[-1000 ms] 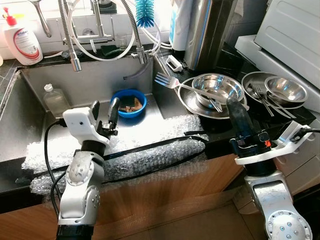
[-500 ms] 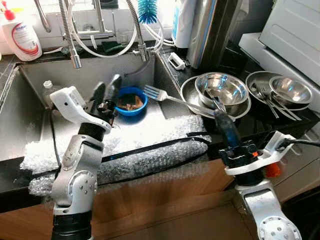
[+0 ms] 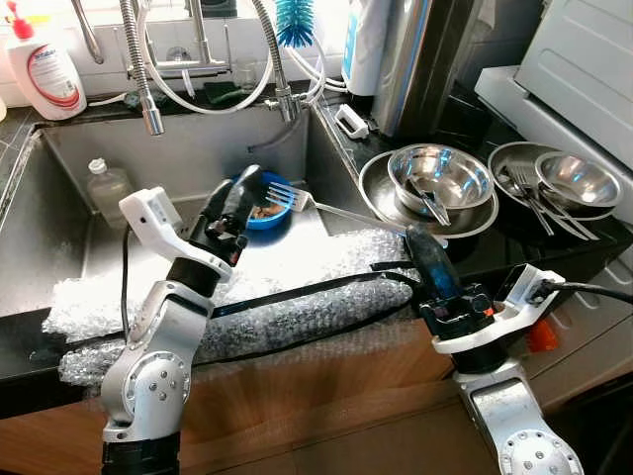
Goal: Kitchen organization
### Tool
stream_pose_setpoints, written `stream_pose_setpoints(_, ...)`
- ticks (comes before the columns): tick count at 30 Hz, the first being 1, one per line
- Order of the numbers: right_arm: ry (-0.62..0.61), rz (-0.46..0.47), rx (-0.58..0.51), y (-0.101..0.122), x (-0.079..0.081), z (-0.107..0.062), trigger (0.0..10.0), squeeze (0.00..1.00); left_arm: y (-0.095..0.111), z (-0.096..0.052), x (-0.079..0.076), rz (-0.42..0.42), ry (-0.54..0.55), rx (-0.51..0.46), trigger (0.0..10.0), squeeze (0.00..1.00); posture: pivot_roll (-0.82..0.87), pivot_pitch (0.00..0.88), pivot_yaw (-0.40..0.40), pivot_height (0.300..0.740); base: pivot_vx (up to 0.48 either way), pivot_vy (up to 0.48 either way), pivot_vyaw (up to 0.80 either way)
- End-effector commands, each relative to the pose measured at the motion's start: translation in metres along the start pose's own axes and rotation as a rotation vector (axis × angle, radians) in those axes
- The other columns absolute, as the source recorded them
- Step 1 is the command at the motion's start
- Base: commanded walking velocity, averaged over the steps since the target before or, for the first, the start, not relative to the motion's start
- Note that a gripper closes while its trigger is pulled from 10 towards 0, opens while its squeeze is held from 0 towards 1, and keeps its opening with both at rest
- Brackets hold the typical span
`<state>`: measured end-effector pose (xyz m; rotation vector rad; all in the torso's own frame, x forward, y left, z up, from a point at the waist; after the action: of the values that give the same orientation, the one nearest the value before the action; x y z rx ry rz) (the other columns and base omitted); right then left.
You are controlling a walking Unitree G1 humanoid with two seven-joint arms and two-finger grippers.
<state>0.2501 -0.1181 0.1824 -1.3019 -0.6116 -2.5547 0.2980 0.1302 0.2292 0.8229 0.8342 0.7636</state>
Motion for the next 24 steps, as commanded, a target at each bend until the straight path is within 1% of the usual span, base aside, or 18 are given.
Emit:
stream_pose_setpoints(1,0.002,0.005,0.013,-0.003,-0.001,-0.001,10.0,0.0,0.003,-0.001,-0.01,-0.02,-0.054,-0.006,10.0,0.0,0.08,0.049,-0.037,0.74,0.0,0.0,0.0)
stream_pose_setpoints(2,0.004,-0.013,0.05,-0.008,-0.001,0.0,10.0,0.0,0.0,-0.002,-0.014,-0.007,-0.079,0.011,10.0,0.0,0.07,0.046,-0.036,0.74,0.0,0.0,0.0)
stream_pose_setpoints(4,0.015,-0.013,0.065,-0.01,0.0,0.0,10.0,0.0,-0.001,-0.002,-0.016,-0.004,-0.093,0.022,10.0,0.0,0.07,0.045,-0.037,0.74,0.0,0.0,0.0)
stream_pose_setpoints(10,0.023,-0.004,0.063,-0.013,0.002,0.0,10.0,0.0,-0.004,-0.004,-0.021,-0.021,-0.116,0.034,10.0,0.0,0.07,0.042,-0.037,0.74,0.0,0.0,0.0)
stream_pose_setpoints(18,0.015,-0.02,0.061,-0.011,-0.001,0.001,10.0,0.0,-0.006,-0.003,-0.022,-0.034,-0.123,0.047,10.0,0.0,0.08,0.055,-0.035,0.74,0.0,0.0,0.0)
stream_pose_setpoints(19,0.012,-0.02,0.061,-0.012,-0.002,0.002,10.0,0.0,-0.007,-0.003,-0.022,-0.036,-0.122,0.05,4.0,0.0,0.08,0.059,-0.035,0.74,0.0,0.0,0.0)
stream_pose_setpoints(20,0.011,-0.019,0.062,-0.013,-0.002,0.002,10.0,0.0,-0.007,-0.003,-0.022,-0.036,-0.12,0.051,0.0,0.0,0.08,0.06,-0.035,0.74,0.0,0.0,0.0)
stream_pose_setpoints(24,0.013,-0.02,0.058,-0.013,-0.002,0.003,10.0,0.0,-0.008,-0.003,-0.021,-0.041,-0.121,0.058,0.0,0.0,0.08,0.066,-0.033,0.74,0.0,0.0,0.0)
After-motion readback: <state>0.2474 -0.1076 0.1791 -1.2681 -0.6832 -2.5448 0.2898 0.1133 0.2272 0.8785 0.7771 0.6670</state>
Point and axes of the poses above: a point about 5 cm out from each wrist's last joint towards the gripper, its own z axis pointing out of the wrist towards the gripper, its own y axis along the axis of the wrist's last joint, x = y × z, the point moved 2 cm from there along z, pointing out of the wrist towards the gripper, and after that the axes turned 15 degrees about z, right-handed, at the moved point
